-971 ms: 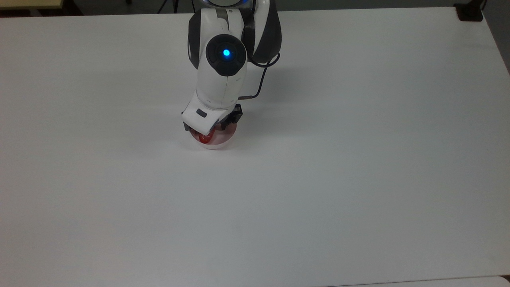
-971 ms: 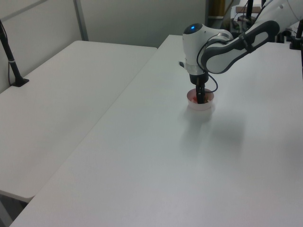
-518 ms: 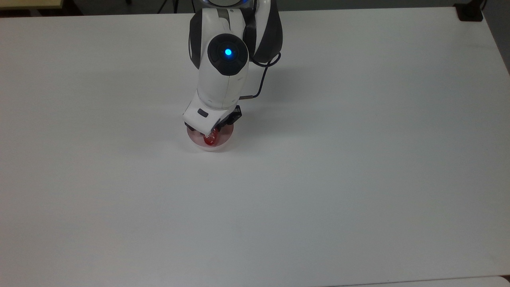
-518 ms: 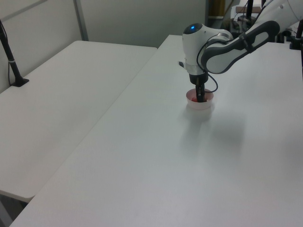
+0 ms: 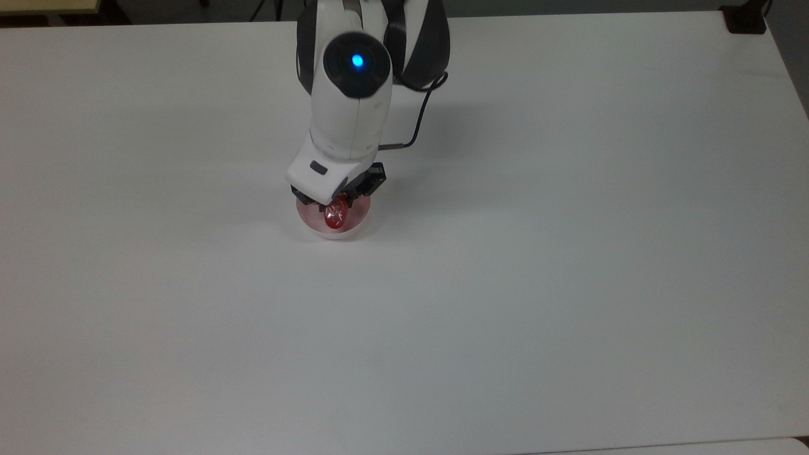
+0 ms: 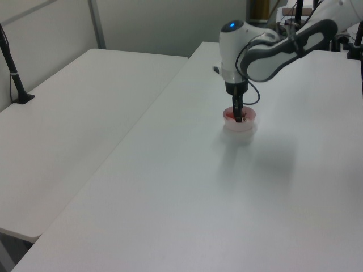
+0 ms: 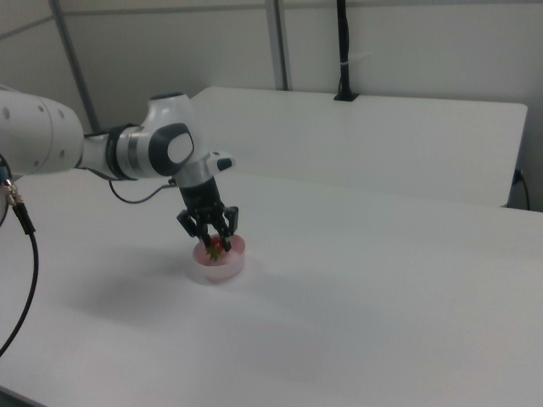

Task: Pick up strawberry from bowl
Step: 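Close the gripper on the red strawberry and lift it, then carry the strawberry away from the bowl and lower it to the table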

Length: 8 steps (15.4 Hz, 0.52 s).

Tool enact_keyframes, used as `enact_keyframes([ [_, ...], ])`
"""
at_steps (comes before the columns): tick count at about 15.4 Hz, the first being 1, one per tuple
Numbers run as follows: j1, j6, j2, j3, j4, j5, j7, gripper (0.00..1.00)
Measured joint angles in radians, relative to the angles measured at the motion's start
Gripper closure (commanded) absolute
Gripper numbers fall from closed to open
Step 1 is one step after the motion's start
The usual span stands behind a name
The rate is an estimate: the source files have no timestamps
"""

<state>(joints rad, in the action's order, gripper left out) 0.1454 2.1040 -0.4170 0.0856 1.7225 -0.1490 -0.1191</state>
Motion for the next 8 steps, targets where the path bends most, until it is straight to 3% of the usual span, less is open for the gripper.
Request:
enact_keyframes([
  [4,-0.003,0.0,0.063,0.015,-0.028,0.048,-0.001,0.61],
  [8,-0.032,0.007,0.063,0.126,-0.034,0.054,-0.112,0.61],
])
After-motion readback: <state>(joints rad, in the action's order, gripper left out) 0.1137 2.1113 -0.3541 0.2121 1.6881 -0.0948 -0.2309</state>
